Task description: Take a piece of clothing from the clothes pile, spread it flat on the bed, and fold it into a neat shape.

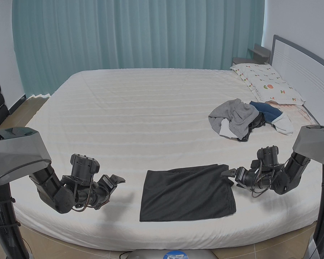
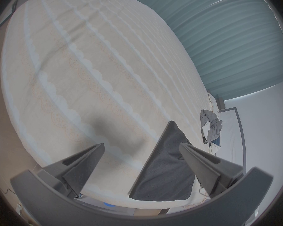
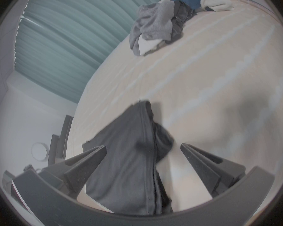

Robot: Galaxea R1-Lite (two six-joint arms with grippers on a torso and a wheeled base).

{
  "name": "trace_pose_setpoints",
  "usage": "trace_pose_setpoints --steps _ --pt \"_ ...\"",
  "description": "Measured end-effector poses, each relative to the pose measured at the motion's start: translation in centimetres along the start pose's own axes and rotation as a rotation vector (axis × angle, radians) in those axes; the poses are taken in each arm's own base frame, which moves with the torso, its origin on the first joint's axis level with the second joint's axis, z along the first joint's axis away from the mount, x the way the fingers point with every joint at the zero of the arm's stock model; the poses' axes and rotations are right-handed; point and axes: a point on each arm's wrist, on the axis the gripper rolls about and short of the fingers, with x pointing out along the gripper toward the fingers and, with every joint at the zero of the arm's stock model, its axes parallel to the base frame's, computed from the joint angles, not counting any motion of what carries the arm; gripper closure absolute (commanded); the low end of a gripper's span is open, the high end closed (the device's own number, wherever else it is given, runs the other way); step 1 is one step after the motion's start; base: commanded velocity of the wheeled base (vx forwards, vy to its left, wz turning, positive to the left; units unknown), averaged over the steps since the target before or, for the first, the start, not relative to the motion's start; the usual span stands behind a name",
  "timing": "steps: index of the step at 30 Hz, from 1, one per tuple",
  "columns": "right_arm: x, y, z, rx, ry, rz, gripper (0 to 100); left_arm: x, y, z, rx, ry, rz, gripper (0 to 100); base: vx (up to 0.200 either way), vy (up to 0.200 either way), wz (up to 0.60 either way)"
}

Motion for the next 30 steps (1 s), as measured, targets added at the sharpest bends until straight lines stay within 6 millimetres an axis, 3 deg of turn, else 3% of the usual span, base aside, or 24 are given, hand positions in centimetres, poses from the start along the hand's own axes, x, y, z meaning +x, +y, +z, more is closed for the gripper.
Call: trace_pose_setpoints --steps 3,7,8,18,30 --pt "-2.2 -0.4 -2.6 -0.041 0.061 -0.002 0 0.0 0.0 0.0 0.000 0.000 0.000 0 0.000 0.000 0.00" --pt "-3.7 -0.2 -4.5 -0.090 0.075 0.027 0 0.0 0.0 0.0 0.001 0.001 0.001 0 0.000 0.000 0.00" --pt "-3.9 -0.1 -4.8 -0.096 0.079 0.031 100 0.0 0.0 0.0 0.001 0.001 0.000 0 0.000 0.000 0.00" --pt "-4.1 -0.3 -7.6 -0.139 0.133 -0.015 100 0.0 0.0 0.0 0.001 0.001 0.001 0 0.000 0.000 0.00" --pt "-5.5 -0.7 -7.8 -0.131 0.135 -0.034 100 0.0 0.0 0.0 0.001 0.001 0.001 0 0.000 0.000 0.00"
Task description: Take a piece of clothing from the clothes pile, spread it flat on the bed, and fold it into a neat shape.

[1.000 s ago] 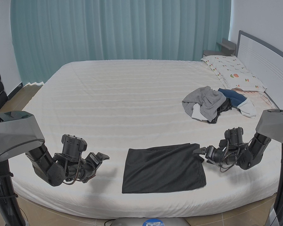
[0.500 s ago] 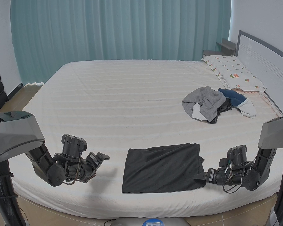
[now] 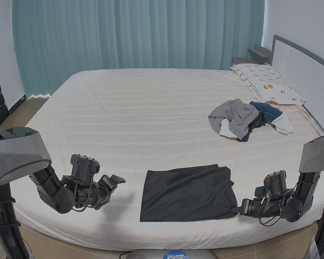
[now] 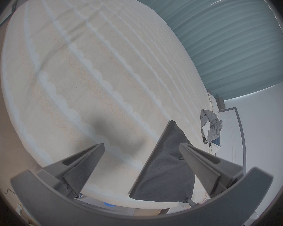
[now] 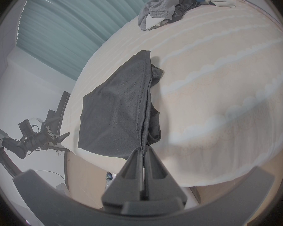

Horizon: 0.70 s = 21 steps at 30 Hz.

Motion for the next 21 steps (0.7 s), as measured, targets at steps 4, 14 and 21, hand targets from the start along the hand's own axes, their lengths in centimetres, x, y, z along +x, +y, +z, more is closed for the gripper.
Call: trace_pose_setpoints --steps 4,14,21 --pt "-0.1 -0.1 -0.1 -0.015 0.003 -0.003 100 0.0 0.0 0.0 0.000 0.000 0.000 0 0.000 0.000 0.00" --pt "-0.4 -0.8 -0.3 -0.038 0.011 -0.026 0 0.0 0.0 0.0 0.000 0.000 0.000 0 0.000 0.000 0.00" --pt "-0.3 -0.9 -0.1 -0.033 -0.002 -0.018 0 0.0 0.0 0.0 0.000 0.000 0.000 0 0.000 0.000 0.00"
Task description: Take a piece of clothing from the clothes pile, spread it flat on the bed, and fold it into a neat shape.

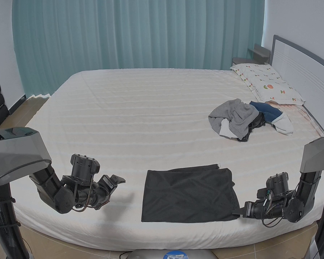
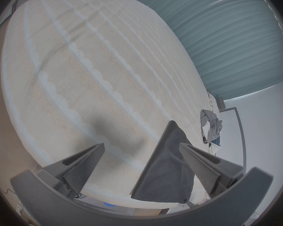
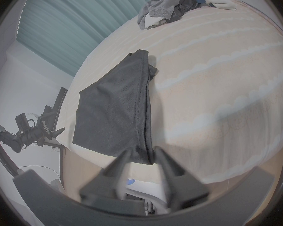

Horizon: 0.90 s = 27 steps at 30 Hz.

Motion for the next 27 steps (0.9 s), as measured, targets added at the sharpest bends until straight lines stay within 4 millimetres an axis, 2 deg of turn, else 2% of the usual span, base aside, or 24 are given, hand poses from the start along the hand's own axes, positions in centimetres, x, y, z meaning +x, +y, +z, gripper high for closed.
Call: trace_pose_setpoints --steps 5,10,16,27 --pt "-0.4 0.1 0.7 0.046 -0.057 0.026 0 0.0 0.0 0.0 -0.006 0.000 -0.001 0 0.000 0.000 0.00" --pt "-0.7 0.2 1.7 0.210 -0.126 0.070 0 0.0 0.0 0.1 -0.008 0.000 -0.002 0 0.000 0.000 0.00" --pt "-0.8 -0.6 3.1 0.326 -0.229 0.125 0 -0.1 -0.2 0.1 -0.010 0.001 -0.006 0 0.000 -0.200 0.00" --pt "0.0 -1.6 2.8 0.385 -0.213 0.105 0 0.0 -1.3 -1.4 0.028 0.035 -0.030 0 0.000 -0.200 0.00"
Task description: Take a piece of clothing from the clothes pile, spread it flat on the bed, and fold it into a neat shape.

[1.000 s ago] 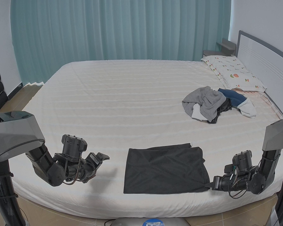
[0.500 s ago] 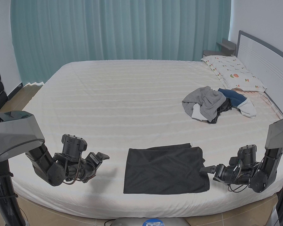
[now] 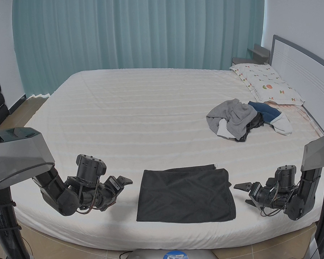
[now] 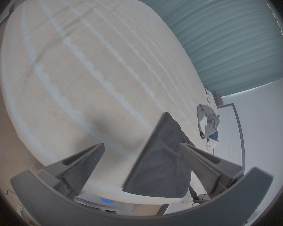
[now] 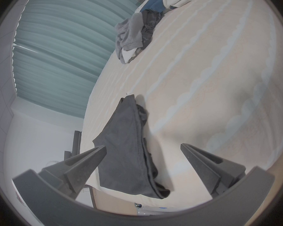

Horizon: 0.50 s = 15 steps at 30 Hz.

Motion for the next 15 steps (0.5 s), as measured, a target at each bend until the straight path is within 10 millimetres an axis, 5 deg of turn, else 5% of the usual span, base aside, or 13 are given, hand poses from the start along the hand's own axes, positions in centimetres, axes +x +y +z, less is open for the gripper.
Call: trace_pose_setpoints --steps 6,15 --pt "0.2 -0.1 -0.2 -0.003 0.003 0.000 0 0.2 -0.5 0.2 0.009 -0.013 -0.019 0 0.000 -0.033 0.00" --pt "0.3 0.2 -1.4 -0.035 0.012 0.030 0 2.2 -1.9 3.4 0.084 -0.097 -0.064 0 0.000 0.000 0.00"
